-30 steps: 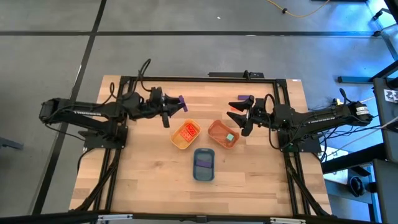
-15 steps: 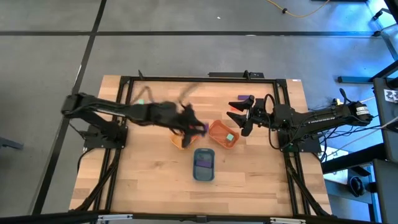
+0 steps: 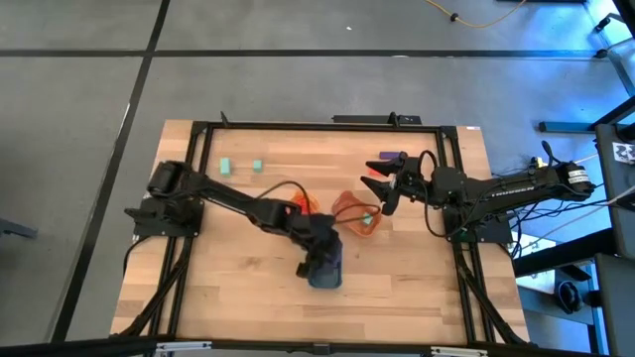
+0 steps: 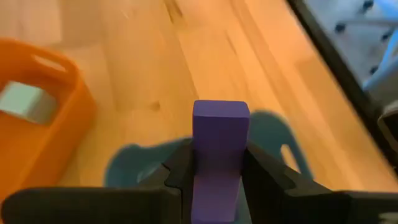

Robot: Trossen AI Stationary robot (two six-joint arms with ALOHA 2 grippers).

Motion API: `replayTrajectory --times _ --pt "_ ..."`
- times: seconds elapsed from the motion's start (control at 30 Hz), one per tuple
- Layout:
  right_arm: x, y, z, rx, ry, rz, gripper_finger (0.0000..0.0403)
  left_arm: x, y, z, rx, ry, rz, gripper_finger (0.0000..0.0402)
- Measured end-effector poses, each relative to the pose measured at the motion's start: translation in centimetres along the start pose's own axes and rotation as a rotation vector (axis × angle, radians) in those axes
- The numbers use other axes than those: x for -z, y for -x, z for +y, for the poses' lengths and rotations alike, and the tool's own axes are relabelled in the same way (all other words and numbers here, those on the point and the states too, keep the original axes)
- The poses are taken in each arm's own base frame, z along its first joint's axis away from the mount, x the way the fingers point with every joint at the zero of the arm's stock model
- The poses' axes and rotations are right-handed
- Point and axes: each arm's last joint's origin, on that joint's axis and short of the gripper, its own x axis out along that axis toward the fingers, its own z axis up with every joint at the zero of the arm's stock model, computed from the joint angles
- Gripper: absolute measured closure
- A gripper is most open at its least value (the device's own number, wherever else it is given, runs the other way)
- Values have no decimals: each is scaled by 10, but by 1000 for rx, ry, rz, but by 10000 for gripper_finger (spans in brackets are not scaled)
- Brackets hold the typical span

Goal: Sort & place blocks by color
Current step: Put the left violet block into the blue bin, then put the violet block into the blue bin

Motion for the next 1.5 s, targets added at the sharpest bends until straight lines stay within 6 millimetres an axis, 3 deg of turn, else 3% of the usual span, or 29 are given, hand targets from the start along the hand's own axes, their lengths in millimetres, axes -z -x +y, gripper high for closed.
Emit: replayTrajectory --times 0.2,0.53,0.73,1.1,1.3,1.5 --pt "-1 0 0 7 -3 -8 138 11 -18 -2 -101 -73 59 309" --pt "-2 0 0 5 -9 -17 138 23 -28 -1 -111 -164 148 306" --pt "-3 0 1 2 -15 -30 138 23 -28 -1 -111 -183 148 278" --pt "-3 0 1 2 -15 -30 138 23 -25 13 -98 -127 142 270" --pt "-3 0 1 1 -15 -30 138 13 -3 24 -104 -12 101 269" --pt "-3 0 1 1 -15 -30 138 -8 60 36 -193 66 25 269"
